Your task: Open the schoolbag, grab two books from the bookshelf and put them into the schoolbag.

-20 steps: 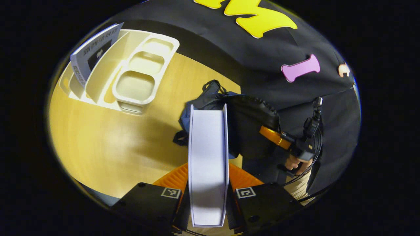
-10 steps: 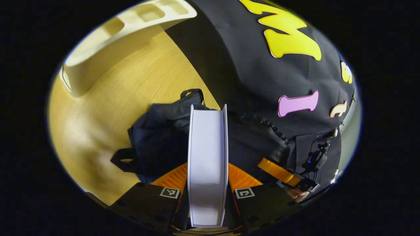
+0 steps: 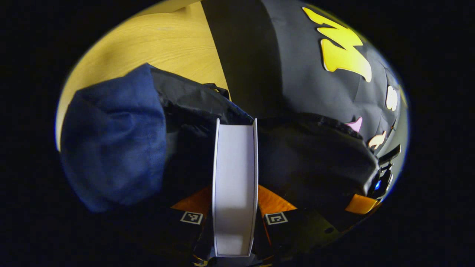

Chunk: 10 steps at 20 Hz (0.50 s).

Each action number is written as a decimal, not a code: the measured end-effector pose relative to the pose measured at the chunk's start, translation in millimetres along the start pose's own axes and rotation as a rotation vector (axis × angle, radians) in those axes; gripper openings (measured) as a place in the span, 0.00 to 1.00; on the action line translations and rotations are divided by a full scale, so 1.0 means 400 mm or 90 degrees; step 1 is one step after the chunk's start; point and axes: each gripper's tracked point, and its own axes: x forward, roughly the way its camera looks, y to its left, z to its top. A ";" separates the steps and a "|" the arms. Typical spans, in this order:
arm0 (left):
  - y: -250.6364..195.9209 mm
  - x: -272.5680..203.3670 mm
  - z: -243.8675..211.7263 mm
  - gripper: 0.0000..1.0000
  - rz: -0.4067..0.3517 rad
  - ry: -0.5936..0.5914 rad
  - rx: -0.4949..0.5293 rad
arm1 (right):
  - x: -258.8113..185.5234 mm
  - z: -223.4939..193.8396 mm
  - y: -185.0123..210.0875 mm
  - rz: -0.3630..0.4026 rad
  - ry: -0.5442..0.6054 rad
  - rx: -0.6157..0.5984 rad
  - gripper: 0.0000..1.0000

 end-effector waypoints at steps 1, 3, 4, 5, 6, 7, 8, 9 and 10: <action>0.001 0.023 -0.008 0.47 0.000 -0.007 -0.003 | 0.001 -0.005 0.008 0.007 0.005 -0.005 0.00; 0.022 0.056 -0.006 0.48 0.030 -0.022 -0.009 | -0.001 -0.010 0.014 0.011 0.005 -0.011 0.00; 0.052 0.075 -0.014 0.49 0.061 -0.015 0.000 | 0.001 -0.014 0.012 0.010 0.008 -0.014 0.00; 0.069 0.075 -0.022 0.54 0.081 -0.005 0.000 | 0.003 -0.015 0.006 0.010 0.008 -0.012 0.00; 0.067 0.063 -0.018 0.67 0.087 -0.001 -0.010 | 0.003 -0.017 -0.001 0.009 0.009 -0.008 0.01; 0.070 0.051 -0.016 0.68 0.108 0.005 -0.013 | 0.006 -0.016 -0.012 0.005 0.009 -0.005 0.00; 0.072 0.031 -0.015 0.76 0.126 0.005 -0.011 | 0.009 -0.016 -0.018 0.002 0.007 -0.007 0.00; 0.072 0.010 -0.009 0.80 0.140 0.004 -0.008 | 0.010 -0.014 -0.024 0.001 0.004 -0.008 0.00; 0.076 -0.022 -0.006 0.77 0.153 0.007 0.002 | 0.014 -0.015 -0.025 0.002 0.002 -0.006 0.00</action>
